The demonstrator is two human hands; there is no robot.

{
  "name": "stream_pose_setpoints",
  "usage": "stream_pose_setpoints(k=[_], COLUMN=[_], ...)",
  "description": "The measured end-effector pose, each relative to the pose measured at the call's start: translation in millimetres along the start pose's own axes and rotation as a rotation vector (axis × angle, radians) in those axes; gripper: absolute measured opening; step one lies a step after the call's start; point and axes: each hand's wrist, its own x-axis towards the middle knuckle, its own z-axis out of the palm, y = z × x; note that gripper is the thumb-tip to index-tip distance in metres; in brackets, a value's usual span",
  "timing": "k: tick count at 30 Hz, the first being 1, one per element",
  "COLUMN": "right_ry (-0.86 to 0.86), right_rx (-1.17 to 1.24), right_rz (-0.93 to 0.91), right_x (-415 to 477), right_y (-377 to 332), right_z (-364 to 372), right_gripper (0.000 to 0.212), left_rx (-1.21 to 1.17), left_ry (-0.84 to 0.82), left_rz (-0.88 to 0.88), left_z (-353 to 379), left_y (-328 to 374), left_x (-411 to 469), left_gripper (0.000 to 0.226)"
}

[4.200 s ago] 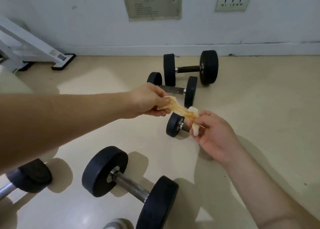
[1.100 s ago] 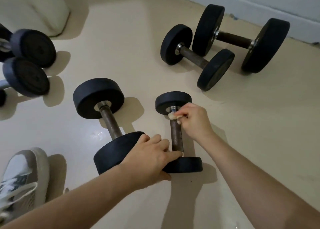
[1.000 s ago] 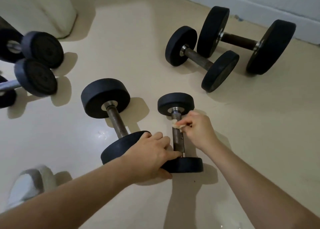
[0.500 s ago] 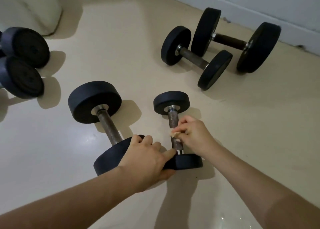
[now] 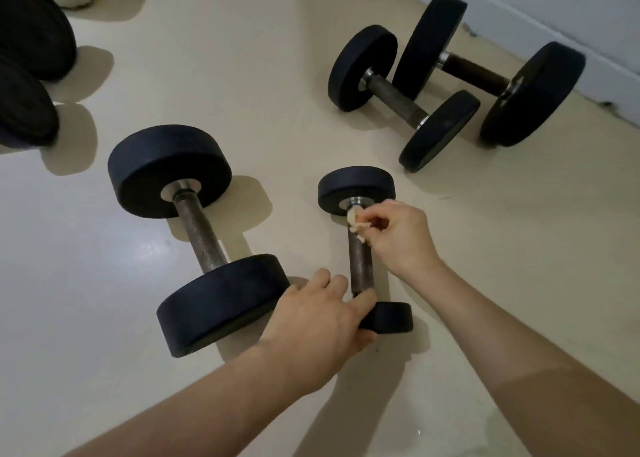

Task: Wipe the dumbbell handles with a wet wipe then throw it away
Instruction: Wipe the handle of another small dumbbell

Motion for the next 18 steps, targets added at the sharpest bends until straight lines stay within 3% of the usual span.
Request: stream_pose_setpoints(k=[3,8,12,16,18], right_ry=[-0.176,-0.048,-0.309,-0.060,-0.097], right_rx=[0.039,0.101,-0.008,0.016,0.058], right_rz=[0.037,0.120,0.060,0.079,0.119], right_x=[-30.0,9.3,-23.5,9.7,3.1], right_y=[5.4,0.3,-0.5,-0.9,4.5], right_z=[-9.3,-10.0,-17.0,-17.5,-21.6], right_gripper=[0.014,0.011,0.015,0.011,0.011], left_rx=[-0.038,-0.142,-0.247,-0.340,-0.432], left_ry=[0.017,0.053,0.045,0.092,0.120], left_rz=[-0.014,0.030,0.079,0.108,0.106], left_z=[5.4,11.9,10.9,15.6,20.5], left_y=[2.9,4.5,4.4,3.9,5.5], left_x=[2.5,5.9,8.6,9.3,6.3], left_gripper=[0.050,0.049,0.051,0.052,0.055])
